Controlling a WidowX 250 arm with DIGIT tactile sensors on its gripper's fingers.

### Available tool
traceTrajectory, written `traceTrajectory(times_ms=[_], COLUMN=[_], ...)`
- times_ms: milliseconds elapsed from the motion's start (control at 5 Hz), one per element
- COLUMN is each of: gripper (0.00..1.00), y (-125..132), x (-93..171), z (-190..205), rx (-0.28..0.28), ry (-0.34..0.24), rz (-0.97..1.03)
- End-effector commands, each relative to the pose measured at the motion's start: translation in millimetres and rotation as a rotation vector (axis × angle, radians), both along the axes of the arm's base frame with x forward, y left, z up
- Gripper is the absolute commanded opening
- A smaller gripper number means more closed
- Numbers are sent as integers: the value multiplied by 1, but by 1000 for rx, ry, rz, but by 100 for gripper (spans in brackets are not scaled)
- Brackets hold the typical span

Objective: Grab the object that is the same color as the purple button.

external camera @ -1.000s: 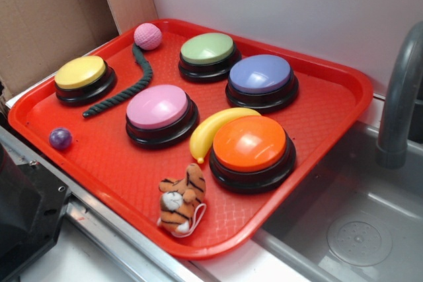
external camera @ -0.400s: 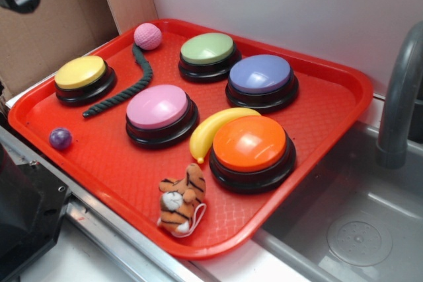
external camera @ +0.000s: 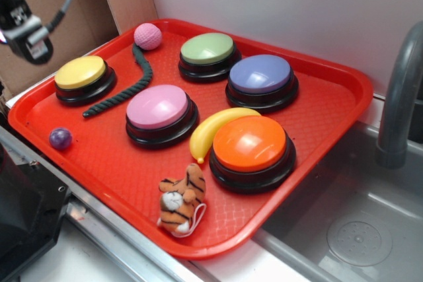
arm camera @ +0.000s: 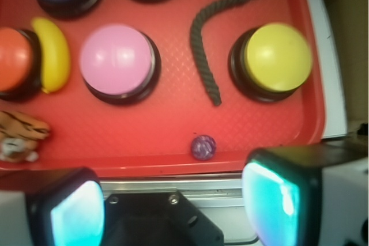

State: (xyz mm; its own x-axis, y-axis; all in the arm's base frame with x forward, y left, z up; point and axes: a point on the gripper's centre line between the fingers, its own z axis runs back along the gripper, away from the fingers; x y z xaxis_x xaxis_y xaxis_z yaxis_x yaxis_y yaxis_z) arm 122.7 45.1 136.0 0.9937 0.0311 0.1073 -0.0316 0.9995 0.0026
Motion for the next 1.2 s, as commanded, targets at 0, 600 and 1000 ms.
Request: traceTrajectory(times_ms=[0, 600, 1000], gripper=[100, 100, 100], y=[19, 27, 35], x=[10, 8, -1], z=[-48, -107, -125], rx=[31, 71, 34], ry=[36, 80, 105], rz=[-55, -78, -65])
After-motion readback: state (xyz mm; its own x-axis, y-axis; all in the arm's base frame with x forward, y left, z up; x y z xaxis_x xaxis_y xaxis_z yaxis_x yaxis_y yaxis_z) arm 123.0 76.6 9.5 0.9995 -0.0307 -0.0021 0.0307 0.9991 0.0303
